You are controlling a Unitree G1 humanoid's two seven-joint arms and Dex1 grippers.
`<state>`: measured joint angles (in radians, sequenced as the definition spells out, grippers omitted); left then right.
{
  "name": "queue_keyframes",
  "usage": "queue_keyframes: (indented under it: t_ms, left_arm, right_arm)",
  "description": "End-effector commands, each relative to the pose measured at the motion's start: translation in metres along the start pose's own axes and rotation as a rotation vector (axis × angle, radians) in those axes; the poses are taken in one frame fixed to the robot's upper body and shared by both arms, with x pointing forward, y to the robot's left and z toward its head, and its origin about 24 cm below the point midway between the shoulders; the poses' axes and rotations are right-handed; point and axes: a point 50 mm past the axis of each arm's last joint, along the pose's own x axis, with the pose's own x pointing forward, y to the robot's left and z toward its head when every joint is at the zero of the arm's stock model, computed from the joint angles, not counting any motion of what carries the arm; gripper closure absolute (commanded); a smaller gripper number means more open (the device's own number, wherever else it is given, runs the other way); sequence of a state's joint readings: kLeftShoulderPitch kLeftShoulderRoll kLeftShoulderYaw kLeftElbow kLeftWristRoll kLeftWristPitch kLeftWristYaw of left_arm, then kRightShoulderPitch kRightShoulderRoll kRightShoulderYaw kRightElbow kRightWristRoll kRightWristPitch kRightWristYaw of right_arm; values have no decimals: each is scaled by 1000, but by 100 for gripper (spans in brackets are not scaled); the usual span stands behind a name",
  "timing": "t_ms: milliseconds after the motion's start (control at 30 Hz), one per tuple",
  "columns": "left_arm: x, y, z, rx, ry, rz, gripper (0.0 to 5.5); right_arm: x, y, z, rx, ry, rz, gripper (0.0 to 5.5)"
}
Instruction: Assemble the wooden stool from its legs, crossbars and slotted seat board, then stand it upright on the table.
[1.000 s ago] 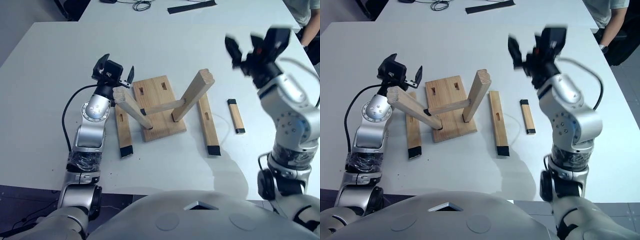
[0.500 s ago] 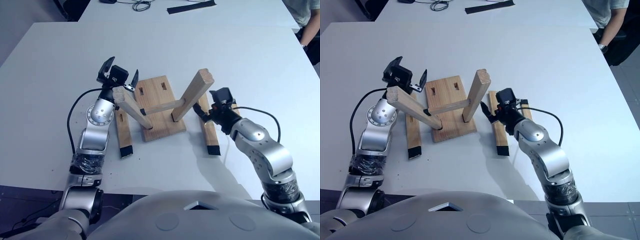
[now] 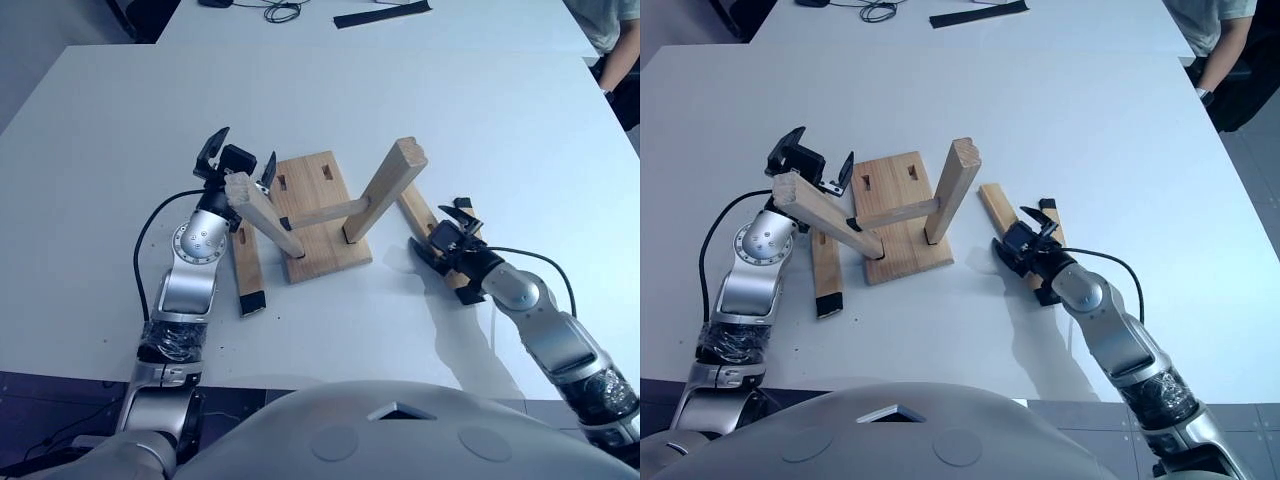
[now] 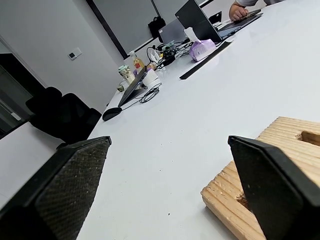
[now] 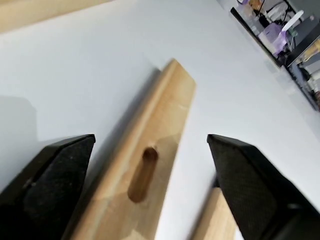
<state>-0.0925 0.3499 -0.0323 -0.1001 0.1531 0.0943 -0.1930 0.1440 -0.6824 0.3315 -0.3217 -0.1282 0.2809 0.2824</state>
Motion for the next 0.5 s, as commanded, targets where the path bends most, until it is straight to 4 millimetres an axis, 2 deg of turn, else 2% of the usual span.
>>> queue_keyframes:
  t_ms: [33,233,367,433,500]
  left_arm:
    - [-2,4,-1,22,3,11,116]
    - [-2,3,-3,33,7,-2,116]
    - [-1,5,-3,46,6,-16,116]
    - [1,4,-4,74,-3,-47,116]
    - [5,2,-3,107,-31,-88,116]
  right_arm:
    - [-7,-19,-24,-14,85,-43,135]
    - [-1,-40,-39,7,123,-150,135]
    - [-2,-40,-46,49,151,-184,135]
    - [-3,-37,-44,48,147,-183,135]
    - [-4,-34,-33,56,107,-170,135]
